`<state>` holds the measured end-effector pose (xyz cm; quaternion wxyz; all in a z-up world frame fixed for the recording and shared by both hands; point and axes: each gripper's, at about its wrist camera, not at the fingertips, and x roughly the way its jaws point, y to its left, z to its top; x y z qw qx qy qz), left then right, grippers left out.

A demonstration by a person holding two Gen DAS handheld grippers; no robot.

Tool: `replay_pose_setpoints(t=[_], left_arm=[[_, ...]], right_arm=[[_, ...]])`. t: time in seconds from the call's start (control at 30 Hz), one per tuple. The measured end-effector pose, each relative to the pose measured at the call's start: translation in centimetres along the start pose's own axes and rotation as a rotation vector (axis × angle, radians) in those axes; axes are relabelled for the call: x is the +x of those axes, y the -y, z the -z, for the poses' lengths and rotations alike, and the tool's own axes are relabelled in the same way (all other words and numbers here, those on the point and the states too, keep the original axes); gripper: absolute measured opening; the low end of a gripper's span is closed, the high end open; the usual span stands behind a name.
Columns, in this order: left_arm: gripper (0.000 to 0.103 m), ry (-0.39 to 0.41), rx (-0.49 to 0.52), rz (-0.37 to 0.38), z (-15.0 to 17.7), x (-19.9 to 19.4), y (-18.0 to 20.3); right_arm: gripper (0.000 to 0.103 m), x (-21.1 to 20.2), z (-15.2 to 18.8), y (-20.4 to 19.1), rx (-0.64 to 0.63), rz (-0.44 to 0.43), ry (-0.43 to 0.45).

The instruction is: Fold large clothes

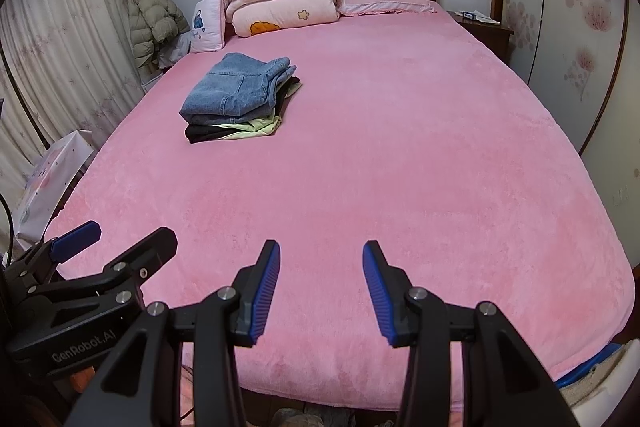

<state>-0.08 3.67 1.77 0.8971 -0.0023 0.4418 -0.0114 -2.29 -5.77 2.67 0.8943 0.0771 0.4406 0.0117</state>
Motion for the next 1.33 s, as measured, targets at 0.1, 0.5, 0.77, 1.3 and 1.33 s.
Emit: replay_pose_setpoints(t=[0.1, 0.5, 0.77, 1.3, 1.33], left_arm=[[0.101, -0.006, -0.002, 0.001, -0.04, 0.01, 0.06], [0.101, -0.019, -0.003, 0.000, 0.06, 0.35, -0.10], [0.101, -0.034, -0.010, 0.009, 0.11, 0.50, -0.34], [0.101, -0.040, 0.000, 0.010, 0.07, 0.85, -0.45], [0.101, -0.040, 0.001, 0.010, 0.14, 0.87, -0.34]], right_arm=[[0.043, 0.10, 0.16, -0.01, 0.002, 0.004, -0.003], [0.043, 0.17, 0.22, 0.06, 0.004, 0.008, -0.007], [0.043, 0.22, 0.28, 0.15, 0.005, 0.007, -0.008], [0.043, 0.56, 0.73, 0.25, 0.006, 0.018, -0.009], [0.043, 0.62, 0.76, 0.23, 0.006, 0.019, -0.009]])
